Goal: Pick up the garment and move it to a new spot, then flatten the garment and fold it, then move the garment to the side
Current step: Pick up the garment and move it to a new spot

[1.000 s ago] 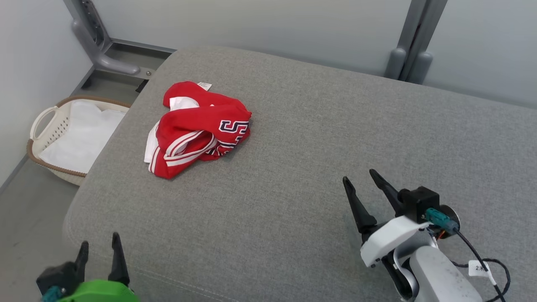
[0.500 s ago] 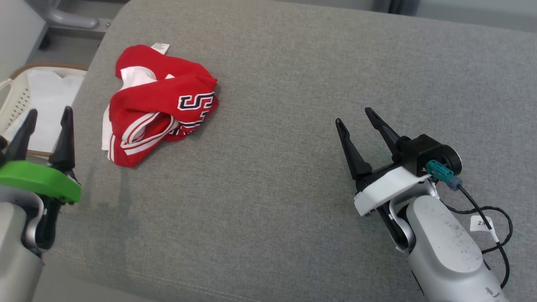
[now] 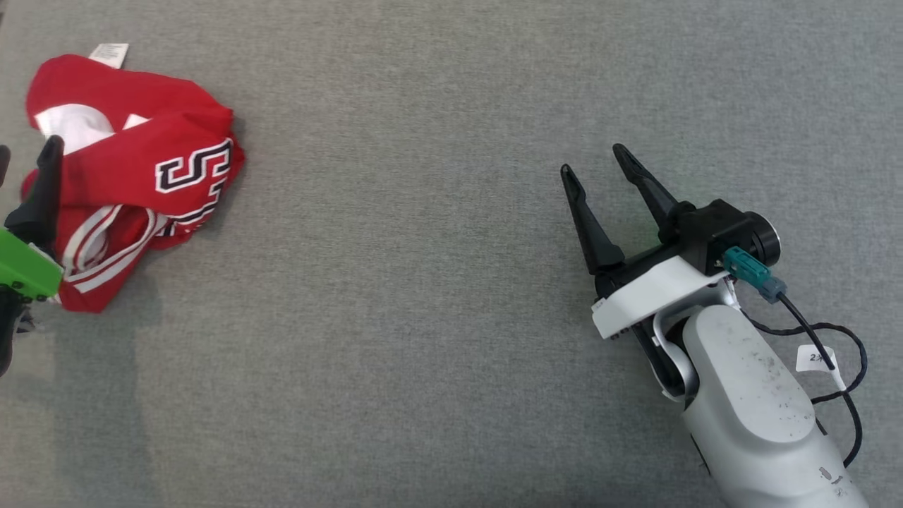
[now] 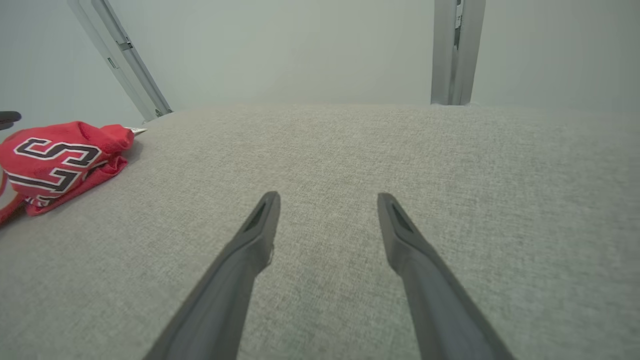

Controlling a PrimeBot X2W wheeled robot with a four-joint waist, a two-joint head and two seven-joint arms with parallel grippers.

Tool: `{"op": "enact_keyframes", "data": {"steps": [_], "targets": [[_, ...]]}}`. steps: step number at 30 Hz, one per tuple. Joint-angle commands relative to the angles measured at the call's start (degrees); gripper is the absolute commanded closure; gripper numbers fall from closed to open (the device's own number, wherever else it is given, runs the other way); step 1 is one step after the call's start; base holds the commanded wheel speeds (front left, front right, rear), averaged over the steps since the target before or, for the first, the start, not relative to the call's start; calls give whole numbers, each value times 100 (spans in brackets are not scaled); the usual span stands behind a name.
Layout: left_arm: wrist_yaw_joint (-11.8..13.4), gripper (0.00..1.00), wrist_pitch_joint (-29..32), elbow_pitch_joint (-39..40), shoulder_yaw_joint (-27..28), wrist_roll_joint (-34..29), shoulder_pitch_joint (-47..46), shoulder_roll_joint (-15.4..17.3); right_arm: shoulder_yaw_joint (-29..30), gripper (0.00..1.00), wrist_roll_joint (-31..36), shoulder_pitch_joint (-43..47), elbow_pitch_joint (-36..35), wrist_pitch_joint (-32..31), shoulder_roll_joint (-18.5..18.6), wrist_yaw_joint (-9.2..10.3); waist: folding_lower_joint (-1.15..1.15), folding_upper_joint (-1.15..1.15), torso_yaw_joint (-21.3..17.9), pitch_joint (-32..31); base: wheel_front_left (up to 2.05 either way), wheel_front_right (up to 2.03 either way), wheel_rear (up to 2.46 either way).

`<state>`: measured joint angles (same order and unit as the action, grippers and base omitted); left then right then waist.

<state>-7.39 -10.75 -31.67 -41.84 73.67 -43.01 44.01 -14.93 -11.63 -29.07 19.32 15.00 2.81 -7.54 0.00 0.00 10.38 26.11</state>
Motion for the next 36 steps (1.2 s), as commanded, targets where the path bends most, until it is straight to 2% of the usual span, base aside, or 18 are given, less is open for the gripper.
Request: {"op": "enact_keyframes", "data": {"steps": [1, 6, 10, 11, 12, 15, 17, 22, 27, 32, 36], "targets": [[-17, 0, -40, -92, -63, 141, -96, 103, 5, 0, -21, -41, -49, 25, 20, 11, 0, 0, -415, 385, 0, 0, 0], [-17, 0, 16, -405, -411, 545, 28, 169, 26, 0, -35, 36, -145, 25, 20, 11, 0, 0, -560, 443, 0, 0, 0], [-17, 0, 66, -554, -605, 812, 105, 78, 83, 0, -9, 106, -123, 18, 22, 11, 0, 0, -571, 381, 0, 0, 0], [-17, 57, 92, -564, -634, 871, 128, 46, 100, 0, -4, 121, -109, 18, 27, 11, 0, 0, -567, 358, 0, 0, 0], [-17, 100, 122, -566, -672, 954, 160, 10, 132, 0, 12, 123, -106, 18, 29, 11, 0, 0, -557, 320, 0, 0, 0], [-17, 100, 211, -591, -813, 1077, 225, -54, 158, 0, -8, 137, -92, 18, 25, 11, 0, 0, -536, 202, 0, 0, 0], [-17, 100, 66, -576, -851, 1056, 198, -66, 163, 0, -38, 141, -87, 18, 22, 11, 0, 0, -532, 91, 0, 0, 0], [-17, 100, -364, -313, -781, 816, -87, 81, 188, 0, -131, 262, -43, 18, 21, 11, 0, 0, -562, -320, 0, 0, 0], [-17, 100, -455, 140, -544, 310, -353, 160, 271, 0, -252, 523, -4, 19, 21, 11, 0, 0, -665, -786, 0, 0, 0], [-17, 100, -447, 846, -182, -359, -459, -88, 412, 0, -338, 829, 5, 19, 19, 11, 0, 0, -870, -1170, 0, 0, 0], [-17, 100, -449, 1247, -213, -770, -466, -385, 462, 0, -392, 1019, -12, 19, 19, 11, 0, 0, -1129, -1370, 0, 0, 0]]}}
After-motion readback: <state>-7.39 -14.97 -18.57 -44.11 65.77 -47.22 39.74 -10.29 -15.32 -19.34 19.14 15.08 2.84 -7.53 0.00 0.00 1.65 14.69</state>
